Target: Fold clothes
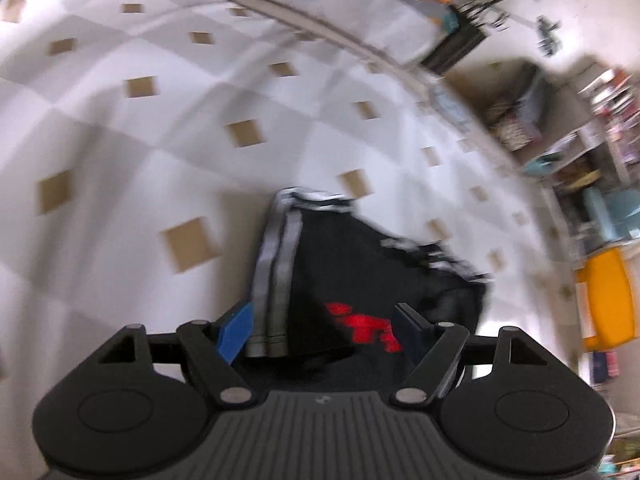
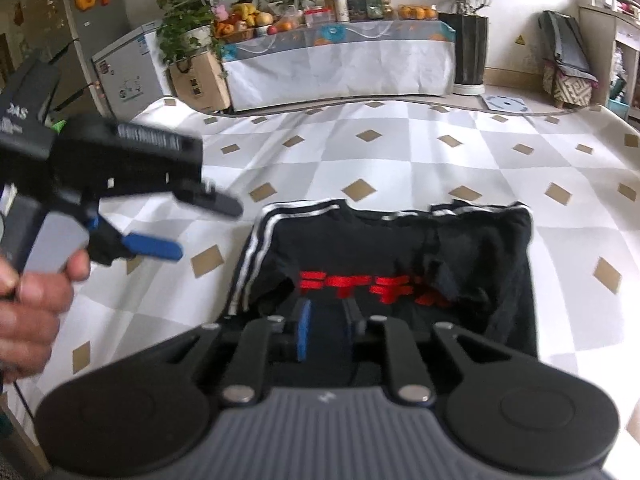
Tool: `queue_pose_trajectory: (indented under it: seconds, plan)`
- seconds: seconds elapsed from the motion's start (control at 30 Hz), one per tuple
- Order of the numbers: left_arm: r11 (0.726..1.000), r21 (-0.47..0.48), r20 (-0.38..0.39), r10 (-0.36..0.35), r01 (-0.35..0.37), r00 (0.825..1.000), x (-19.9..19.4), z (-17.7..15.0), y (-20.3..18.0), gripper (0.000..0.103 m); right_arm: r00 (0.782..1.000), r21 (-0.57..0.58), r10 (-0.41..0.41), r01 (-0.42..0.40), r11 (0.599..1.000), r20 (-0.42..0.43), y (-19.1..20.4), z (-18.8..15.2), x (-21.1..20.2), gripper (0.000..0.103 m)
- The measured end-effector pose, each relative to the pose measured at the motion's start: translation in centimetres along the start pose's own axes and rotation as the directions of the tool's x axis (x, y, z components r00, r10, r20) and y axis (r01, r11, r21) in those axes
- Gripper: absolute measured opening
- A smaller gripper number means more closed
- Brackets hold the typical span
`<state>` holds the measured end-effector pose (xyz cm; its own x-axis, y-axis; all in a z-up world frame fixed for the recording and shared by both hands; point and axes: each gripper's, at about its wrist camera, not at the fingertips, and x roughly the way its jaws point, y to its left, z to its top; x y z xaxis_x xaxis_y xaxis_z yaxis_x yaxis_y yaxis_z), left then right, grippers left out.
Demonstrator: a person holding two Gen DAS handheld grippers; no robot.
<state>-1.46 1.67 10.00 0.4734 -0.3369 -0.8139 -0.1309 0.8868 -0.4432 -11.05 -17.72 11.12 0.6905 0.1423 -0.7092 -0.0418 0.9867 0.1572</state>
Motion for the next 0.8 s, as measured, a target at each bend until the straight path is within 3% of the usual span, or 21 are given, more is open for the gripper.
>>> queue_pose_trajectory:
  seconds: [0.1,0.23,0.37,0.43,0.73,0.8]
  plan:
    - [0.995,-0.033,-0.012,0.098,-0.099,0.995,-0.6,-0.2,1.4,0.075,0.999,-0.057,0.033,-0.033,0.998,-0.002,1.5,0.1,1.0,0.023]
    - [0.970,-0.156,-0.002,0.187,-0.185,0.982,-2.1,-0.5,4.6,0.075,0.996,-0.144,0.091,-0.089,0.986,0.009,3.9,0.3,3.1,0.029]
    - [0.965,-0.174,0.041,0.206,-0.196,0.978,-2.8,0.3,6.1,0.076,0.991,-0.221,0.131,-0.126,0.967,0.005,6.3,0.6,5.7,0.037]
    - [0.961,-0.166,0.027,0.227,-0.220,0.973,-2.6,0.8,6.3,0.077,0.990,-0.279,0.138,-0.131,0.951,0.005,7.6,0.4,7.2,0.043]
    - [0.962,-0.189,-0.005,0.199,-0.196,0.980,-1.5,2.1,5.9,0.077,0.997,-0.352,0.035,-0.055,0.934,-0.062,8.5,-1.1,12.6,0.048]
    - [0.963,-0.202,-0.008,0.181,-0.179,0.983,-1.6,2.2,5.8,0.077,0.997,-0.347,0.049,-0.068,0.935,-0.062,8.3,-1.2,13.1,0.048]
